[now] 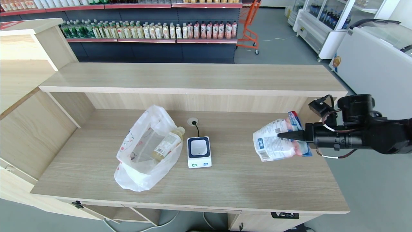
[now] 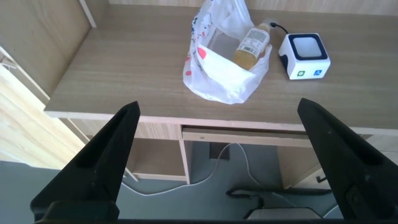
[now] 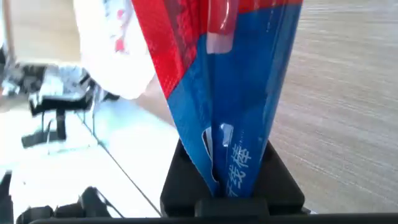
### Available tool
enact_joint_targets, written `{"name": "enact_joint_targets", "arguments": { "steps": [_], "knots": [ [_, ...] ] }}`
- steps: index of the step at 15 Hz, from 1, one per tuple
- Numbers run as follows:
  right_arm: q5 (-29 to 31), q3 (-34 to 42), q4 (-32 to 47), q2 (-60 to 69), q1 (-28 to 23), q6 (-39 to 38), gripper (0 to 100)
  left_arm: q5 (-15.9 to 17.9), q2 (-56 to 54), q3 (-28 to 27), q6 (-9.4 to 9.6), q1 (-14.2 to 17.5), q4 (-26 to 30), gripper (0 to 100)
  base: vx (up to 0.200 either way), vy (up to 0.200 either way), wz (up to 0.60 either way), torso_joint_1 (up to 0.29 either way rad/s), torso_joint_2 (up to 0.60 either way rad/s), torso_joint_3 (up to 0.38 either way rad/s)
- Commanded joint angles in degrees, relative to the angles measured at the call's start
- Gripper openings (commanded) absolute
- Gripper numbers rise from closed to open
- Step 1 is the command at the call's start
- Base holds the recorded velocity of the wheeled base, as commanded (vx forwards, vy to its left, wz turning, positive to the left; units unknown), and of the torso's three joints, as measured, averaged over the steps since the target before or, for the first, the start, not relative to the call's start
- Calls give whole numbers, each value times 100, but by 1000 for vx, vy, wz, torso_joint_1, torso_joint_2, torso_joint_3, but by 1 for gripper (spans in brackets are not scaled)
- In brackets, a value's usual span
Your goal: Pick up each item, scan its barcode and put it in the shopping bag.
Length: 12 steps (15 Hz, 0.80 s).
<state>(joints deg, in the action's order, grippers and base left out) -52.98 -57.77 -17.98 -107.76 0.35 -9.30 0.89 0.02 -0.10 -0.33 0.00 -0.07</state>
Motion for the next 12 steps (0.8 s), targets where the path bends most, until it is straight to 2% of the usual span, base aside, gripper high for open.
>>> {"name": "enact_joint_targets", "arguments": {
  "steps": [1, 3, 5, 7, 12],
  "knots": [
    [-1461, 767, -12, 968, -615, 1229, 0, -1, -2, 1, -2, 0, -1, 100, 0, 0, 0, 0, 0, 0],
    [-1953, 855, -4, 1196, -440, 1220, 0, -1, -2, 1, -2, 0, -1, 100, 0, 0, 0, 0, 0, 0],
    [-2129, 987, 5, 1566, -71, 763, 0, -1, -2, 1, -2, 0, -1, 100, 0, 0, 0, 0, 0, 0],
    [-2120, 1207, -4, 1856, 228, 447, 0, -1, -2, 1, -2, 0, -1, 100, 0, 0, 0, 0, 0, 0],
    [-1909, 1637, 5, 2014, 677, 412, 0, -1, -2, 1, -2, 0, -1, 100, 0, 0, 0, 0, 0, 0]
  ]
}}
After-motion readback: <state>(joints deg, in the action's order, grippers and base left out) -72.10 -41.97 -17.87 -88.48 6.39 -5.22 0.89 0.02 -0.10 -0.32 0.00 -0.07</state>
